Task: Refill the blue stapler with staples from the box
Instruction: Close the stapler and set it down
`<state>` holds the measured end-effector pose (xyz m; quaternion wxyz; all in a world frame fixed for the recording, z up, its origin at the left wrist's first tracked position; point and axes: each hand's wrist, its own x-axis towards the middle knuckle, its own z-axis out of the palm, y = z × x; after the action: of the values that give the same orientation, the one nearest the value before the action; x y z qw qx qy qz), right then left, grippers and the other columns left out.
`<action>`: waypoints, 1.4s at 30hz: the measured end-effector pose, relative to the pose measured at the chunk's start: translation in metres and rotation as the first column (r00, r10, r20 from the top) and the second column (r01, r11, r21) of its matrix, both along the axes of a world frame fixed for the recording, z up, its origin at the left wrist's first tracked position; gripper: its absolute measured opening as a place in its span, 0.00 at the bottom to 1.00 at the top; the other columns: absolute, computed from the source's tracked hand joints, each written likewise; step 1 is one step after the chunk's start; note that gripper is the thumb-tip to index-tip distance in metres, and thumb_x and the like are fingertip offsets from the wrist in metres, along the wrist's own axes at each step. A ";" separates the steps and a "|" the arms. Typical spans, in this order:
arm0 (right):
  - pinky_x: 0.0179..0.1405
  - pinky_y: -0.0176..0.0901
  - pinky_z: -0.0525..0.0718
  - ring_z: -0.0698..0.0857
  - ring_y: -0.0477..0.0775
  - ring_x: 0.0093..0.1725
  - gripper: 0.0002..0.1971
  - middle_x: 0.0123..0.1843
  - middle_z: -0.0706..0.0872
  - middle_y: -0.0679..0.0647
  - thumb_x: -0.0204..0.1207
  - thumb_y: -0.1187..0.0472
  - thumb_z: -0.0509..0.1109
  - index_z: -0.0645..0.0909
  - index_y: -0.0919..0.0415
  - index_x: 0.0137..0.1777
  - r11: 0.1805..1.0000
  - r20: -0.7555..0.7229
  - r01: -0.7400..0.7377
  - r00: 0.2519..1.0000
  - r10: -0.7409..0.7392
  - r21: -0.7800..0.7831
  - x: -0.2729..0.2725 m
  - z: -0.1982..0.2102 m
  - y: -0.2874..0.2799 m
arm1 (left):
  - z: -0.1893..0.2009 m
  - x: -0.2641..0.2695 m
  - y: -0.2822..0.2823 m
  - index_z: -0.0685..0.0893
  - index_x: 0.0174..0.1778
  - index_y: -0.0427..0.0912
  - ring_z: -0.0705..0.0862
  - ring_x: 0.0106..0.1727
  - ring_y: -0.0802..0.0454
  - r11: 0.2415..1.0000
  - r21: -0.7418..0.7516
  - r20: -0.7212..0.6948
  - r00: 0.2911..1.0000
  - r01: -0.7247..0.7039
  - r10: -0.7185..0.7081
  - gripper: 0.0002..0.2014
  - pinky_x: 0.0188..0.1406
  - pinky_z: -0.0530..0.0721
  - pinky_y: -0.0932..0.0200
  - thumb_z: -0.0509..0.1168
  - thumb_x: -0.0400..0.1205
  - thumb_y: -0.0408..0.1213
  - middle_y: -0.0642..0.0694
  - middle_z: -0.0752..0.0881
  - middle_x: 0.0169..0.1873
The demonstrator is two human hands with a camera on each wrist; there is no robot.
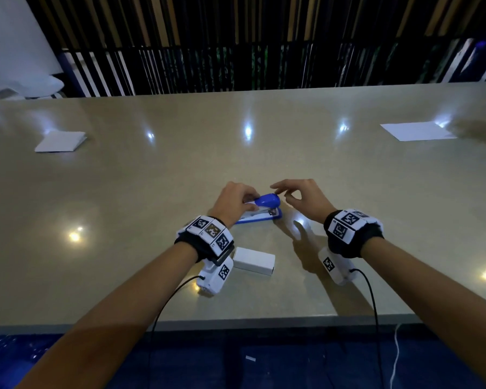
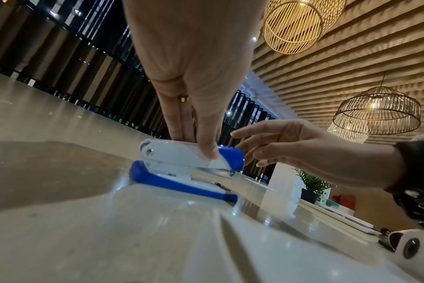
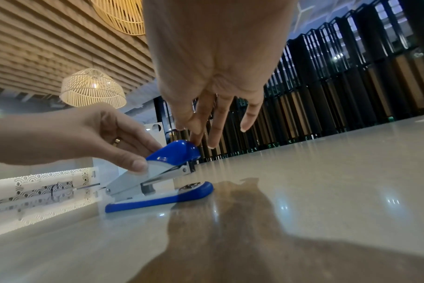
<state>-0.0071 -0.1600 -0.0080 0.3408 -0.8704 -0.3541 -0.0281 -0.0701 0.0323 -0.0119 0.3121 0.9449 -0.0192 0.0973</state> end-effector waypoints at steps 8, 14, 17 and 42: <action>0.54 0.56 0.80 0.86 0.56 0.48 0.07 0.49 0.91 0.51 0.72 0.60 0.75 0.90 0.56 0.49 0.991 0.086 0.049 0.996 -0.038 -0.125 -0.002 -0.006 0.009 | -0.011 0.000 -0.002 0.90 0.56 0.37 0.89 0.50 0.43 0.998 0.062 -0.004 1.000 -0.030 0.030 0.14 0.56 0.86 0.48 0.73 0.74 0.32 0.39 0.92 0.48; 0.46 0.46 0.60 0.81 0.55 0.55 0.06 0.53 0.87 0.48 0.76 0.56 0.70 0.87 0.54 0.50 0.954 0.148 0.123 0.985 -0.085 -0.275 -0.003 -0.003 0.013 | -0.006 0.001 -0.005 0.87 0.56 0.41 0.85 0.53 0.39 0.977 0.211 -0.066 0.998 0.003 0.011 0.12 0.53 0.83 0.47 0.69 0.77 0.31 0.40 0.88 0.51; 0.47 0.47 0.60 0.81 0.53 0.57 0.08 0.56 0.86 0.46 0.77 0.54 0.69 0.85 0.50 0.53 0.948 0.158 0.105 0.986 -0.059 -0.302 -0.006 0.004 0.011 | -0.005 -0.004 0.005 0.85 0.56 0.45 0.86 0.52 0.41 0.981 0.192 -0.069 0.998 0.001 0.013 0.11 0.54 0.85 0.45 0.69 0.78 0.34 0.41 0.88 0.52; 0.34 0.26 0.70 0.77 0.47 0.48 0.23 0.59 0.86 0.56 0.68 0.54 0.78 0.84 0.61 0.62 0.852 -0.155 -0.289 0.957 0.245 -0.437 -0.063 -0.002 0.054 | -0.009 -0.046 0.109 0.78 0.65 0.35 0.85 0.57 0.33 0.855 0.269 -0.060 0.878 -0.444 0.475 0.20 0.56 0.82 0.43 0.69 0.79 0.39 0.32 0.86 0.56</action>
<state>-0.0705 -0.1063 -0.0097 0.1441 -0.8685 -0.4519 0.1442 -0.1164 0.1411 -0.0205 0.1602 0.9575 0.2146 0.1069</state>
